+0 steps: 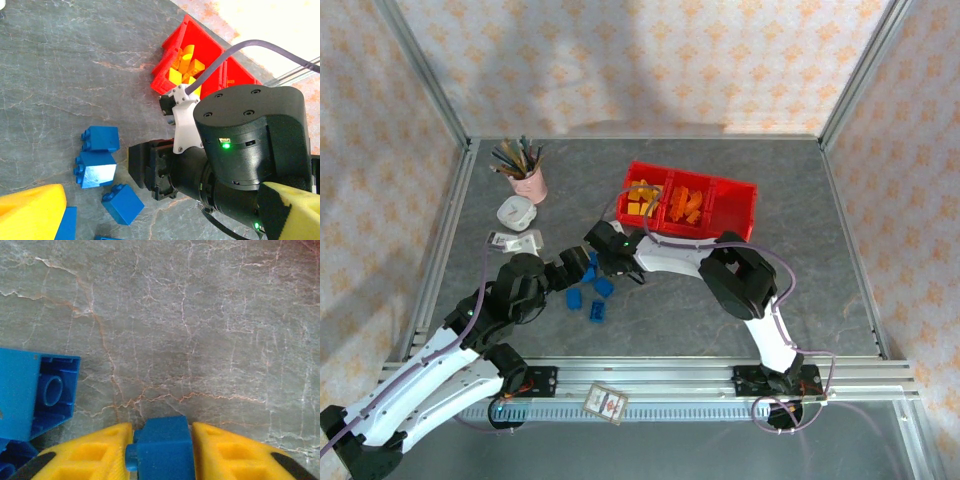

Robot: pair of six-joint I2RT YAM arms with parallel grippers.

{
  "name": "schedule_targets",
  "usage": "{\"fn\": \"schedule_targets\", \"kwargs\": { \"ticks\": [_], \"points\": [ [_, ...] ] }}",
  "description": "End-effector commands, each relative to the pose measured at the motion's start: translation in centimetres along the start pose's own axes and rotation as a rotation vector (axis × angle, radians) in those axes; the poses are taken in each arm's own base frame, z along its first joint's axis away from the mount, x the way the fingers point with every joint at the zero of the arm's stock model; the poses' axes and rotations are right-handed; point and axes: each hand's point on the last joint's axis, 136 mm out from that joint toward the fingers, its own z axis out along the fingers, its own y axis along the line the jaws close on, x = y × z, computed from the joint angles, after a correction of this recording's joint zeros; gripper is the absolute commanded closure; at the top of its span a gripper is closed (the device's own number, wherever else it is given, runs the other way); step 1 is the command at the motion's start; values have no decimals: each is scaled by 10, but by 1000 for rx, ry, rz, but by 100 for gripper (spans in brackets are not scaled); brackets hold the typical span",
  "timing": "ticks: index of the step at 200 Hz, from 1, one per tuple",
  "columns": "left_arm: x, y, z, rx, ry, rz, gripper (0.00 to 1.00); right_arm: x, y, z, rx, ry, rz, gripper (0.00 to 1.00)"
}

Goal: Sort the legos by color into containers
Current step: Pick up the lego from the center of the table.

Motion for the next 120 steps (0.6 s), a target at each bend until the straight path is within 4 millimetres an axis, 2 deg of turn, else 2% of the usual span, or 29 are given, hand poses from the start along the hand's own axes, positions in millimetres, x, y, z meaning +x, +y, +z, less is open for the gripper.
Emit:
{"fn": "schedule_targets", "kwargs": {
  "ticks": [1,29,66,93,120],
  "points": [
    [0,6,1,-20,-8,-1,1,-9,-12,-5,39,-21,15,71],
    [-1,0,3,-9,2,4,1,-15,-18,-18,15,-43,47,77],
    [-2,-15,8,36,22,24,1,-29,-32,-53,-62,-98,135,81],
    [1,-27,14,74,48,31,1,-36,-65,-79,-28,-146,208,81],
    [8,-39,25,113,80,29,1,-41,-110,-109,37,-209,297,81]
  ]
}}
